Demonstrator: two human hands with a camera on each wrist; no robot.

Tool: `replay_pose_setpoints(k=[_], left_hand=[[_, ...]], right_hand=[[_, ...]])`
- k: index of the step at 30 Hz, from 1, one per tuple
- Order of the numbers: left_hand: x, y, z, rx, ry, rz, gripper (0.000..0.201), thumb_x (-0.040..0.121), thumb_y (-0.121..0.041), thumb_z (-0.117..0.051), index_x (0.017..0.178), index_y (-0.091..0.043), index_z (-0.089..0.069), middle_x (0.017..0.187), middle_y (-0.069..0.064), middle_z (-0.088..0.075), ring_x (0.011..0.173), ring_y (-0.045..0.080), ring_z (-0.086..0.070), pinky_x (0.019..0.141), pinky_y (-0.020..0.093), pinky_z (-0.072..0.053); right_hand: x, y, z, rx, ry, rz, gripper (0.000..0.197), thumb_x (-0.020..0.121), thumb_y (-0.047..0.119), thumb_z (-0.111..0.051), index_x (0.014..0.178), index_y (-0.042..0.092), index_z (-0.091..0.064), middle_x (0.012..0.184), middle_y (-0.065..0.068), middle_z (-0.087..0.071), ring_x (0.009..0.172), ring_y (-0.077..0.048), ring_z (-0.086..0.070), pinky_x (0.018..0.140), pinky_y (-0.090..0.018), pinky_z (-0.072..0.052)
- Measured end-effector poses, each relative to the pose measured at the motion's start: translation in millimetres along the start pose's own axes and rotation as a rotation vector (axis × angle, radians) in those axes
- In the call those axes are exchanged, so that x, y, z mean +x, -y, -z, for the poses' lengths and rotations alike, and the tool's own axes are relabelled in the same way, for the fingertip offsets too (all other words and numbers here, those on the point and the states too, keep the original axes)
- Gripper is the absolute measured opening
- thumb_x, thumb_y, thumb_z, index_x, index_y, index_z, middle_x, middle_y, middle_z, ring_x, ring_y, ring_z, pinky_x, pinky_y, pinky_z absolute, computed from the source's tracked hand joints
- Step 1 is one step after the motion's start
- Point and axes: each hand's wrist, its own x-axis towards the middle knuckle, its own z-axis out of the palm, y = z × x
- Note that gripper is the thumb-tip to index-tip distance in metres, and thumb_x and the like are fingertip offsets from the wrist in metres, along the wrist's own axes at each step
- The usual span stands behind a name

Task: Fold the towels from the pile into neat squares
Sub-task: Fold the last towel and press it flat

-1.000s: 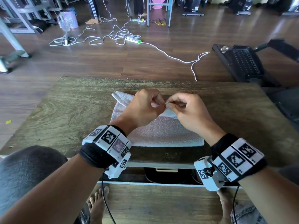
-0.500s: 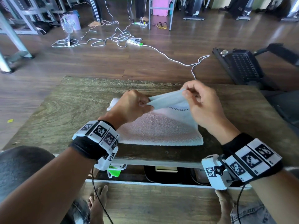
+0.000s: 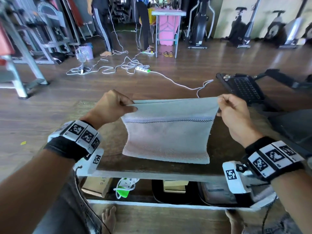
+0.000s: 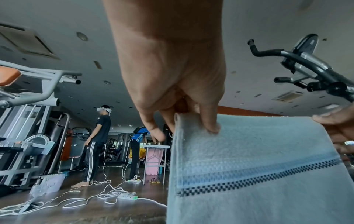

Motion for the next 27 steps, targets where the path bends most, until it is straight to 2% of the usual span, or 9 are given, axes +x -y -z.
replay_pose_setpoints(k=[3,5,9,12,16,19,22,25,27], left_hand=[[-6,-11,22,0.010,0.012,-0.033,0.004,0.083,-0.022,-0.077,0.080,-0.022,-0.079,0.083,0.011,-0.075,0.066,0.008,-0.053,0.066,0.034,-0.051],[-10,-17,34,0.032,0.026,-0.070,0.008,0.089,-0.020,-0.071,0.084,-0.021,-0.078,0.087,0.012,-0.075,0.070,0.009,-0.055,0.072,0.034,-0.053],[-25,-30,51,-0.001,0.052,-0.144,0.024,0.095,-0.009,-0.062,0.083,-0.027,-0.072,0.074,-0.010,-0.072,0.065,-0.005,-0.056,0.066,0.011,-0.047],[-37,-37,61,-0.010,0.082,-0.165,0.022,0.097,-0.012,-0.059,0.084,-0.028,-0.069,0.066,-0.022,-0.067,0.062,-0.008,-0.058,0.063,0.005,-0.042],[-45,-41,70,-0.075,0.109,-0.220,0.013,0.096,-0.012,-0.061,0.089,-0.021,-0.066,0.067,-0.008,-0.069,0.062,0.001,-0.058,0.065,0.016,-0.045],[-38,-42,75,-0.063,0.055,-0.207,0.008,0.094,-0.008,-0.063,0.099,-0.008,-0.058,0.062,-0.003,-0.061,0.052,0.003,-0.057,0.054,0.018,-0.048],[-17,-41,80,0.206,-0.041,-0.196,0.012,0.093,-0.023,-0.065,0.086,-0.014,-0.062,0.061,-0.004,-0.060,0.055,0.016,-0.062,0.061,0.035,-0.055],[8,-52,84,0.354,-0.131,-0.175,0.028,0.091,-0.038,-0.066,0.074,-0.015,-0.063,0.059,-0.001,-0.059,0.063,0.027,-0.063,0.067,0.037,-0.053],[24,-61,85,0.393,-0.207,-0.125,0.035,0.090,-0.044,-0.065,0.075,-0.013,-0.065,0.061,0.003,-0.059,0.064,0.027,-0.060,0.065,0.035,-0.050]], right_hand=[[-2,18,10,-0.030,-0.010,0.025,0.017,0.102,0.021,-0.053,0.094,0.025,-0.067,0.103,0.000,-0.071,0.098,-0.019,-0.066,0.097,-0.050,-0.054],[-3,28,16,-0.057,-0.011,0.038,0.016,0.102,0.022,-0.053,0.097,0.022,-0.068,0.106,-0.003,-0.072,0.104,-0.025,-0.066,0.098,-0.051,-0.053],[-10,44,26,-0.100,-0.017,0.055,0.017,0.101,0.023,-0.053,0.097,0.017,-0.069,0.104,-0.006,-0.073,0.102,-0.025,-0.066,0.097,-0.050,-0.053],[-16,53,32,-0.124,-0.011,0.059,0.017,0.101,0.022,-0.053,0.096,0.017,-0.069,0.104,-0.007,-0.072,0.097,-0.025,-0.065,0.095,-0.048,-0.054],[-17,61,39,-0.169,0.017,0.065,0.017,0.103,0.022,-0.051,0.102,0.017,-0.068,0.104,-0.002,-0.070,0.101,-0.021,-0.063,0.090,-0.039,-0.052],[-13,70,42,-0.265,0.040,0.107,0.016,0.103,0.017,-0.050,0.104,0.015,-0.066,0.106,0.002,-0.063,0.103,-0.014,-0.056,0.087,-0.028,-0.040],[-3,84,39,-0.500,0.107,0.157,0.015,0.101,0.009,-0.045,0.102,0.013,-0.059,0.104,-0.003,-0.058,0.099,-0.021,-0.052,0.082,-0.030,-0.037],[12,102,32,-0.717,0.156,0.174,0.012,0.101,0.006,-0.042,0.100,0.008,-0.053,0.101,-0.007,-0.053,0.094,-0.026,-0.049,0.076,-0.033,-0.037],[21,112,29,-0.711,0.130,0.165,0.012,0.099,0.004,-0.042,0.101,0.007,-0.053,0.102,-0.007,-0.052,0.098,-0.026,-0.048,0.083,-0.035,-0.041]])
